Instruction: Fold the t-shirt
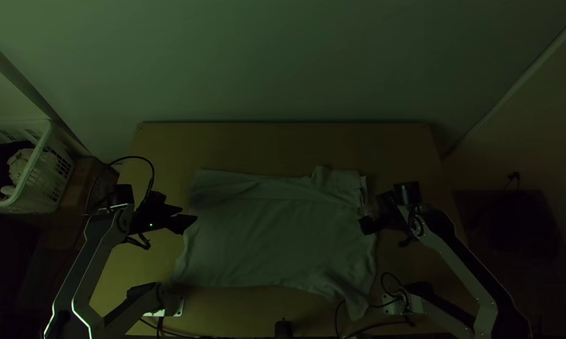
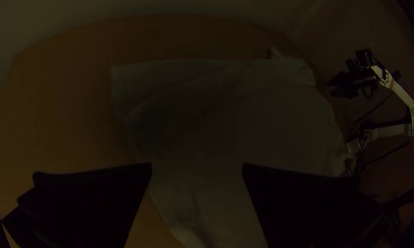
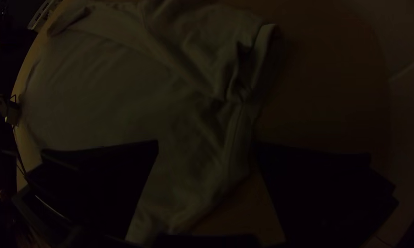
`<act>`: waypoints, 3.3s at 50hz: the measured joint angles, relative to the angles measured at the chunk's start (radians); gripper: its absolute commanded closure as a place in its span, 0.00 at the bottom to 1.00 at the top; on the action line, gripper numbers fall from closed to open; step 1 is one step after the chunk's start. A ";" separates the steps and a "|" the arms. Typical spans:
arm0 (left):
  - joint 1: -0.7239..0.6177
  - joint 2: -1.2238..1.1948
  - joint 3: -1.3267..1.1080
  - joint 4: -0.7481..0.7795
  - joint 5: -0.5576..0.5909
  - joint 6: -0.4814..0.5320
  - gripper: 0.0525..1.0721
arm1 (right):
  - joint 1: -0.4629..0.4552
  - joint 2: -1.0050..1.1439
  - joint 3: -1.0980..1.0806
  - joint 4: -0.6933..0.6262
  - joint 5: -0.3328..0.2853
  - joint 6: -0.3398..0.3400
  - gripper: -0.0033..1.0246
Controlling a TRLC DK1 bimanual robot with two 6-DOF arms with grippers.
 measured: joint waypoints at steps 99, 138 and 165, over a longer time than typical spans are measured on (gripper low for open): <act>-0.750 -0.232 -0.156 -0.393 -0.361 0.361 0.05 | 0.375 0.108 -0.061 -0.475 0.024 -0.341 0.08; -0.843 -0.212 -0.229 -0.275 -0.444 0.294 0.05 | 0.414 0.117 -0.066 -0.459 0.046 -0.336 0.10; -0.843 -0.206 -0.240 -0.195 -0.459 0.277 0.32 | 0.420 0.142 -0.060 -0.444 0.066 -0.329 0.42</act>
